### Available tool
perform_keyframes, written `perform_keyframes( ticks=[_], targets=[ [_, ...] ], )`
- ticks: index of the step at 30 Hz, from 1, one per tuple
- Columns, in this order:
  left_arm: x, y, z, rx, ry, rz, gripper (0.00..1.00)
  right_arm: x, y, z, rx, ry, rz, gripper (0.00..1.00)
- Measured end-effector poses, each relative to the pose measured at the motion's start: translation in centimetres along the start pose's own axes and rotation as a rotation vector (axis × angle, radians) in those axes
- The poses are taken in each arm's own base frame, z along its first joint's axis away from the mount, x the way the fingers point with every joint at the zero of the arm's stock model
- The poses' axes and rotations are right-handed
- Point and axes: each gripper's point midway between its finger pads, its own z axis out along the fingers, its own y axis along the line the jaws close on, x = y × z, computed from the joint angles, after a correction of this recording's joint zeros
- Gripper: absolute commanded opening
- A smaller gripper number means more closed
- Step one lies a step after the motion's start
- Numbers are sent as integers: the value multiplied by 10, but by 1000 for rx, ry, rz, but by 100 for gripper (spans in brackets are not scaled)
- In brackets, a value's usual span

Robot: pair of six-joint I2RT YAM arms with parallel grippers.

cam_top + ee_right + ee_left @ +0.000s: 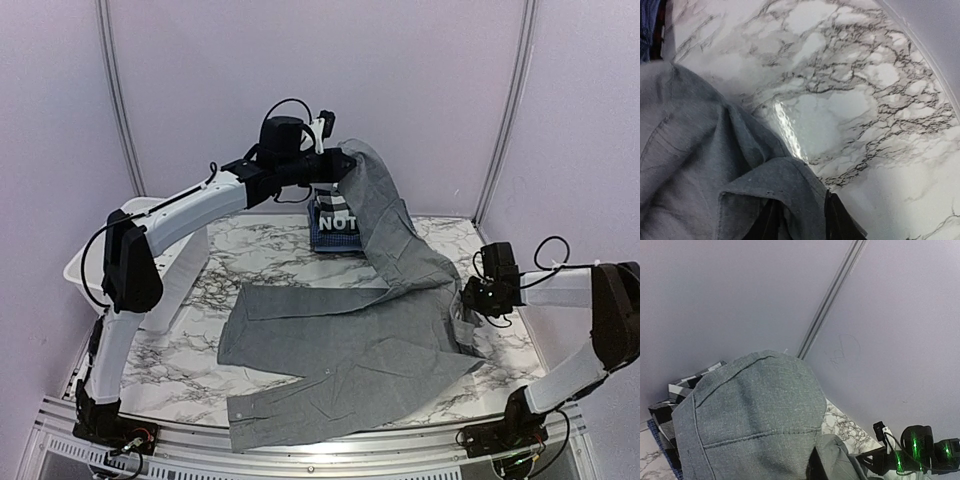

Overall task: Fold and stack the long sleeve shirts
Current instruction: Pass from the left arm to the right

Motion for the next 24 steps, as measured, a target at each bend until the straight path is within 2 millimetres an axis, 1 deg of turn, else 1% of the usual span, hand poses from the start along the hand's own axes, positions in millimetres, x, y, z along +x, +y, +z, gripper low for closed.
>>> perform_keyframes(
  ticks=[2, 4, 6, 8, 11, 14, 15, 17, 19, 22, 24],
  targets=[
    [17, -5, 9, 49, 40, -32, 0, -8, 3, -14, -19, -28, -10, 47],
    [35, -10, 15, 94, 83, -61, 0, -22, 14, -34, -69, -87, -42, 59],
    [50, -19, 19, 144, 125, -87, 0, -36, 29, -53, -128, -147, -72, 68],
    [62, -31, 21, 192, 159, -106, 0, -50, 55, -74, -226, -211, -133, 74],
    [73, -52, 21, 264, 196, -134, 0, -60, 101, -99, -380, -276, -238, 78],
    [76, -74, 19, 338, 211, -161, 0, -62, 150, -120, -532, -315, -343, 81],
    [76, -78, 19, 353, 213, -166, 0, -61, 165, -126, -578, -322, -371, 82],
    [77, -86, 17, 380, 219, -176, 0, -59, 187, -134, -644, -329, -408, 83],
    [77, -91, 17, 396, 221, -180, 0, -59, 207, -141, -700, -333, -436, 83],
    [77, -92, 16, 403, 221, -189, 0, -61, 228, -152, -756, -344, -456, 83],
    [76, -92, 16, 403, 221, -195, 0, -61, 238, -161, -786, -353, -466, 83]
  ],
)
